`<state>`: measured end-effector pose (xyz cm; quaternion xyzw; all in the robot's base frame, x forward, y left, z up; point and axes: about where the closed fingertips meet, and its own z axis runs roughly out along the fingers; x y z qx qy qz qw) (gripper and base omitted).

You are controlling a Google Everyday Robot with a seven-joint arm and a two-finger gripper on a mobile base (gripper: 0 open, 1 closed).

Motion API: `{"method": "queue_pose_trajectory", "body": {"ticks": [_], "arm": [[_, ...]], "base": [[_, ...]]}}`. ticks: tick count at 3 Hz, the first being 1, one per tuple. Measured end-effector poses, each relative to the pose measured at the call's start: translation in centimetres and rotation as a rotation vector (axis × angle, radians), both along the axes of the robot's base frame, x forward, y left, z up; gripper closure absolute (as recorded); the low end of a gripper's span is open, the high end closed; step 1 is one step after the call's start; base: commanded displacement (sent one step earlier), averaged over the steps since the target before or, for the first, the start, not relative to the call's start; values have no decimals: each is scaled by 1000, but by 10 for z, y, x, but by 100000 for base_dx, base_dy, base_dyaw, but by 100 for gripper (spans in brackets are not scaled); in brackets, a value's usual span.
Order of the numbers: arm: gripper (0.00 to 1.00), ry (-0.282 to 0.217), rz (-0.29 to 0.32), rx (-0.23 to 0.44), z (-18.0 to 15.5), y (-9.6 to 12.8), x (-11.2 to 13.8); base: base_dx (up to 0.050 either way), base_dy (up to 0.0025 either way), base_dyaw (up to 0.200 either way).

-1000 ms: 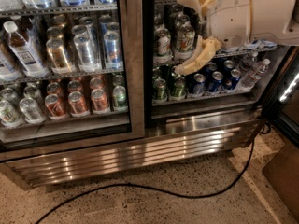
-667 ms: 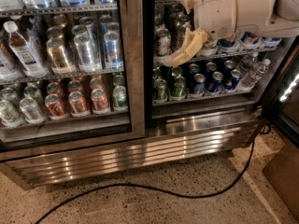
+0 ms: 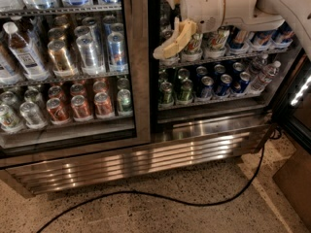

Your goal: Open right fridge door

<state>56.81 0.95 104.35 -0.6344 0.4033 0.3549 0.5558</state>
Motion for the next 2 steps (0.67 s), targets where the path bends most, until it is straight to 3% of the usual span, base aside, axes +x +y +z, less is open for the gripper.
{"method": "queue_pose_trajectory", "body": {"ticks": [2], "arm": [[1,93,121,-38,1,28,-11]], "base": [[0,0,0]]}}
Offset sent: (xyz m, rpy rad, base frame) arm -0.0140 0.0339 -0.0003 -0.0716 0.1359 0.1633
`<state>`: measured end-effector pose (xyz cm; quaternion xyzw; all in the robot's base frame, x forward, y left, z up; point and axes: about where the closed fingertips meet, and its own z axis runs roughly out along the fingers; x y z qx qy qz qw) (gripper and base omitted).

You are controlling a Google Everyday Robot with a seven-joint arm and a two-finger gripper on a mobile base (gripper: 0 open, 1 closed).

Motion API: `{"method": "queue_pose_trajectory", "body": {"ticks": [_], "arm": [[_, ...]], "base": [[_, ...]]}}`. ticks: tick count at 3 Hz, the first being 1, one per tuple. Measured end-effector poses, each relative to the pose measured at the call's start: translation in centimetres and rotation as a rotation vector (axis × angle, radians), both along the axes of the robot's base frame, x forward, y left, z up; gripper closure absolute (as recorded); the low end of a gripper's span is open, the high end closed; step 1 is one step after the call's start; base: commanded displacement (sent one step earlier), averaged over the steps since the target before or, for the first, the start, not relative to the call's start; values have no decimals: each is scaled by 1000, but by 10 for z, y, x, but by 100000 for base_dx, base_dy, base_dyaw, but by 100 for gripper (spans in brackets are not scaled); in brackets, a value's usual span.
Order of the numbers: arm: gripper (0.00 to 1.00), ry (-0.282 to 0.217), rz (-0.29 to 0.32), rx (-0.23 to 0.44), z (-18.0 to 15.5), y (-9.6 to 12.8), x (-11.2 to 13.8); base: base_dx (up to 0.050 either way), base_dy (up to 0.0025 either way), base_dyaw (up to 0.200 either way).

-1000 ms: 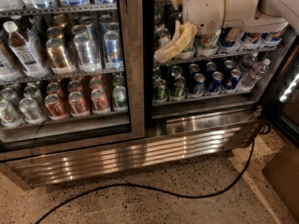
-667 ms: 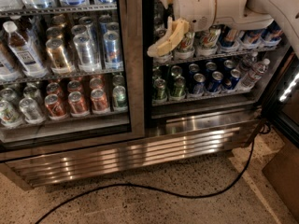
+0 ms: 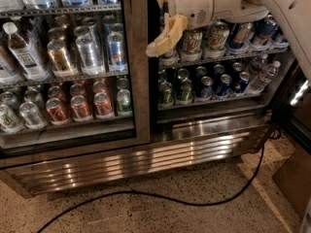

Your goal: Open right fridge door

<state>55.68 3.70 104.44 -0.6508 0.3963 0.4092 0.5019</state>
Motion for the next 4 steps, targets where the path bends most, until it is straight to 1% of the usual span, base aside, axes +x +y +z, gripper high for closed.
{"method": "queue_pose_trajectory", "body": {"ticks": [1,2,4], "arm": [[3,4,3,-3,-1,-1,0],[22,15,25,-6,-6,0,2],[69,15,26,-6,-6,0,2]], "base": [[0,0,0],[0,0,0],[0,0,0]]}}
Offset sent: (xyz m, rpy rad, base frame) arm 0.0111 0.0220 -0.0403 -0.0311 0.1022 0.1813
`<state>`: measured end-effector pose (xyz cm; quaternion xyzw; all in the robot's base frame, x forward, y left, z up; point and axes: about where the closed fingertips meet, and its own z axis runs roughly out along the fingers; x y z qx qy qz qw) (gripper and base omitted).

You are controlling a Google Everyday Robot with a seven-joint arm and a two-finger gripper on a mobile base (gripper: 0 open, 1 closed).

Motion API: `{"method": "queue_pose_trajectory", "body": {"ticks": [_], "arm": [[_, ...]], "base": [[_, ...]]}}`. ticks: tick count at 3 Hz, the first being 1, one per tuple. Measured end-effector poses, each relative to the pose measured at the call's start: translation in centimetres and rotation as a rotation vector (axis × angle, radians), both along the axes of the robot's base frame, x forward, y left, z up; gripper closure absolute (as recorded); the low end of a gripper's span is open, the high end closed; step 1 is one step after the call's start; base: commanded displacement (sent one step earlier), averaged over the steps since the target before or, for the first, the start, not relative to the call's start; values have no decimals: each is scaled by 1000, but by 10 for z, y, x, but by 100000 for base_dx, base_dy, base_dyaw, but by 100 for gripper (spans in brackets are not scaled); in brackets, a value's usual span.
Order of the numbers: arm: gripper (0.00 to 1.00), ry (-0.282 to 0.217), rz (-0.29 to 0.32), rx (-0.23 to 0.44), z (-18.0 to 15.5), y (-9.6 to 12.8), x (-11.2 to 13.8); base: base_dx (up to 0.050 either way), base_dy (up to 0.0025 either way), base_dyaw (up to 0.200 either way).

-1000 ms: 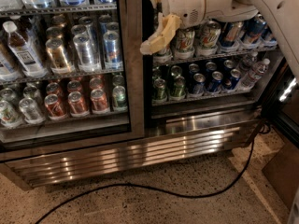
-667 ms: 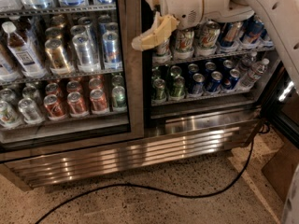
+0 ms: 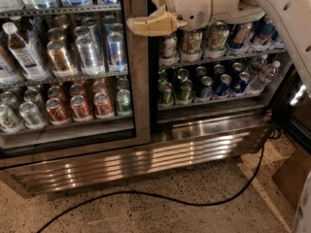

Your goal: Open right fridge door

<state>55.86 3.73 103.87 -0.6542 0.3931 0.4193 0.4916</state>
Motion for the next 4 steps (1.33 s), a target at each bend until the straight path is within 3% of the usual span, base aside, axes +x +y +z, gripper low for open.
{"method": "queue_pose_trajectory", "body": {"ticks": [1,2,4], "arm": [[92,0,1,0,0,0,3],[100,10,24,15,1,3,4],[100,10,24,15,2,-2,20]], "base": [[0,0,0],[0,0,0],[0,0,0]]}}
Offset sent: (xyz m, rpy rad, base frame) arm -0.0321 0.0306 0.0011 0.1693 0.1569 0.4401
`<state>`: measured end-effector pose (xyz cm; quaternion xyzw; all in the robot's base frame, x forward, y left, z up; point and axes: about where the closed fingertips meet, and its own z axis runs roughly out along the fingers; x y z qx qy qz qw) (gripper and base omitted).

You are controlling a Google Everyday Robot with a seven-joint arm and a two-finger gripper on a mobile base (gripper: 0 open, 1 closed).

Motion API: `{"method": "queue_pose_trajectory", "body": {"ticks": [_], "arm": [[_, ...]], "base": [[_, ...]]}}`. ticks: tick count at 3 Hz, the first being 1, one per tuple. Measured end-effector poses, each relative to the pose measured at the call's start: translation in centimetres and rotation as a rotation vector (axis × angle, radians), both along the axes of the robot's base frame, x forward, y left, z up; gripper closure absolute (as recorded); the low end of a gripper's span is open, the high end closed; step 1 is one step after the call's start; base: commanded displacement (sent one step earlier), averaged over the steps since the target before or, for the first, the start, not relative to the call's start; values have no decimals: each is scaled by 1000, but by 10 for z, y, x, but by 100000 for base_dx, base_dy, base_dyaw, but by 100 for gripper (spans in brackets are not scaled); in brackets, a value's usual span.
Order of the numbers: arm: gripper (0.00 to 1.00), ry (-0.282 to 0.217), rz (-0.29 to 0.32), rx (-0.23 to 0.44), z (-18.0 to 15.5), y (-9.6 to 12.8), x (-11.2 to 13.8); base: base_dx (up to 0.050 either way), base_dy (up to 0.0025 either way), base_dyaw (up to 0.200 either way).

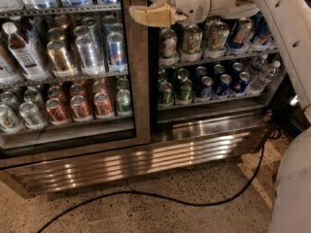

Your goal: Open right fridge door

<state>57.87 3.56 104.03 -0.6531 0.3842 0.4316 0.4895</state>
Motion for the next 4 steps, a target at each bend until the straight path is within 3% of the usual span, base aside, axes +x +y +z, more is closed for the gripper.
{"method": "queue_pose_trajectory", "body": {"ticks": [4], "arm": [[100,0,1,0,1,-1,12]], "base": [[0,0,0]]}}
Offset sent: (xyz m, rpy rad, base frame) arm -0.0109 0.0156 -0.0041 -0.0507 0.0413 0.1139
